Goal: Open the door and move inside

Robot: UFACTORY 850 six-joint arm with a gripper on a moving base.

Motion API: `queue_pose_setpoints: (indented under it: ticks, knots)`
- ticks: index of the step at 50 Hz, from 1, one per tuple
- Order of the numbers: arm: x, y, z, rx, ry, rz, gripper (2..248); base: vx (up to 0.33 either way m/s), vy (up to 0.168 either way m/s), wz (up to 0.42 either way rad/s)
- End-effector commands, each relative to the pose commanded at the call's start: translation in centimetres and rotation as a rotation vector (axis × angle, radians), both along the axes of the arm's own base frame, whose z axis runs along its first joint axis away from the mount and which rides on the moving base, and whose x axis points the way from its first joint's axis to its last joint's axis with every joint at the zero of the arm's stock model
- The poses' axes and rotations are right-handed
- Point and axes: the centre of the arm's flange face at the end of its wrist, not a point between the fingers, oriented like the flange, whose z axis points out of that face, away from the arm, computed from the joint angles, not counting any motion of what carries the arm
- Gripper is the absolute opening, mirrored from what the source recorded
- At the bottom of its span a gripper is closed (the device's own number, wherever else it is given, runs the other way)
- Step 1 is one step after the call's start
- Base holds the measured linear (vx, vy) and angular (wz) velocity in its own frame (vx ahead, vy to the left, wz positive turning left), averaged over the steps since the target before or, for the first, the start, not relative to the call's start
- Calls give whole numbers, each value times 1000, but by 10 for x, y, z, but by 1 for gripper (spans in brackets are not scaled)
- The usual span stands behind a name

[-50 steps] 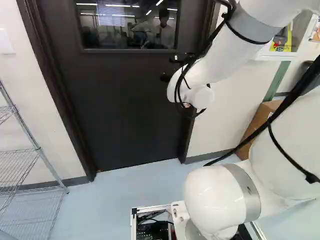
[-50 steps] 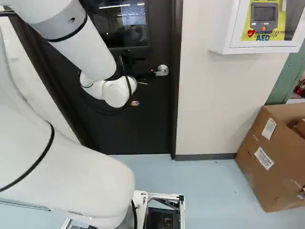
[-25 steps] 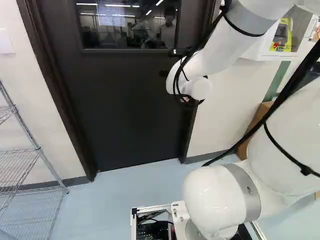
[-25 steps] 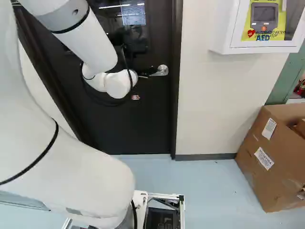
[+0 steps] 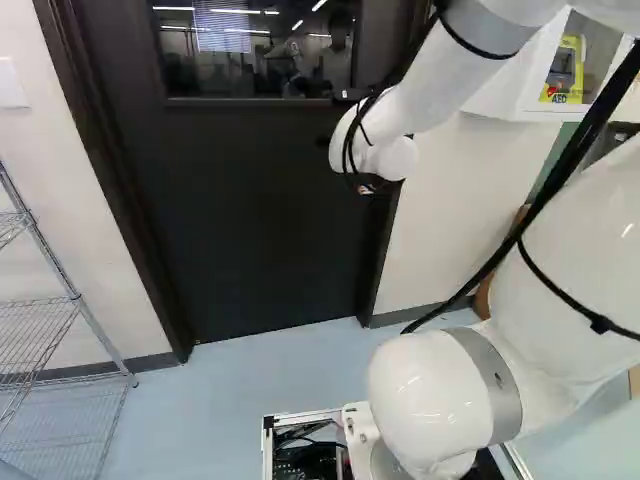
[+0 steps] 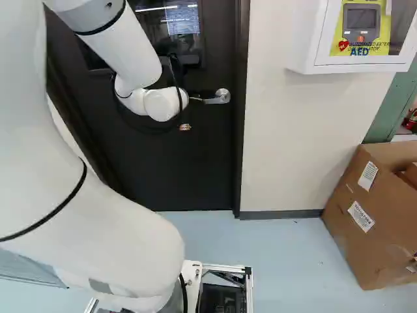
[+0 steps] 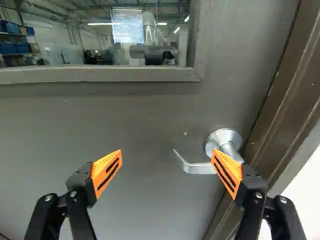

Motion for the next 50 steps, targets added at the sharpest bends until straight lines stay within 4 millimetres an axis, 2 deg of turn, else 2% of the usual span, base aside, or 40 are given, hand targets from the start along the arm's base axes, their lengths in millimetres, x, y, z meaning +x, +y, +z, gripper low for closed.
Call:
queue_pose_setpoints:
  ticks: [22, 50]
  knots:
    - [27, 6, 9, -1, 30, 11, 247, 0, 0, 0]
    - [35, 11, -18, -2, 88, 21, 247, 0, 0, 0]
